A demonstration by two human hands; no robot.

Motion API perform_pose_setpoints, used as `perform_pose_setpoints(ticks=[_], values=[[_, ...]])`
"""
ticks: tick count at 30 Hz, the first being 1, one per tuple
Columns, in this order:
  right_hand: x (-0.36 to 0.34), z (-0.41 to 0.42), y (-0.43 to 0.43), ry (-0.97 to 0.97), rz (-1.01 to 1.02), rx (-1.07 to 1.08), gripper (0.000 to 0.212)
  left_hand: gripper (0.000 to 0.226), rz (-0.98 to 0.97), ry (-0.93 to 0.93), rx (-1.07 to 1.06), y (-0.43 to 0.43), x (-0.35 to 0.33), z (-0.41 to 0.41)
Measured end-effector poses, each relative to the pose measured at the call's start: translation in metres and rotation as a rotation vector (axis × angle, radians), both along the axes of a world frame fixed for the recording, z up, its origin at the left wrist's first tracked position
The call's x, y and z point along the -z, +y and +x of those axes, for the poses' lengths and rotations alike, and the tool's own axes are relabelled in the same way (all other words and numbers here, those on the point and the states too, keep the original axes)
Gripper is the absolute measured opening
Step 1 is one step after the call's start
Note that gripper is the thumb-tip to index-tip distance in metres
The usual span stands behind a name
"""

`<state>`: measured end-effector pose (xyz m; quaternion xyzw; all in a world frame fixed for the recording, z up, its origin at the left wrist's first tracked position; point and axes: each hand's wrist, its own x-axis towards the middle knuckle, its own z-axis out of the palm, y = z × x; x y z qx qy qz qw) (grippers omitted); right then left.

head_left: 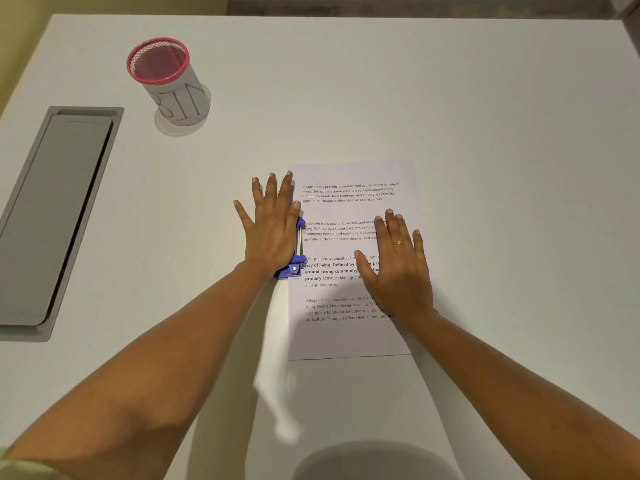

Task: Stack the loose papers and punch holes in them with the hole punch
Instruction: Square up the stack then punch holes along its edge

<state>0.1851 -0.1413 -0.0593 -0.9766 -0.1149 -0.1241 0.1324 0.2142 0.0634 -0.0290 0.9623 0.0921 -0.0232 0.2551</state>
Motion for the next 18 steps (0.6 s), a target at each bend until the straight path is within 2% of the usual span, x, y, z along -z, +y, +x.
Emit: perform_pose_setpoints(ticks=[9, 18], values=[[-0.0027, -0.0009, 0.0001, 0.030, 0.000, -0.003, 0.057, 0.049, 0.036, 0.023, 0.016, 0.0003, -0.0019, 0.0000], [-0.0092, -0.0026, -0.0001, 0.081, 0.016, -0.006, 0.058, 0.052, 0.302, 0.052, 0.052, 0.0001, -0.0004, 0.0012]])
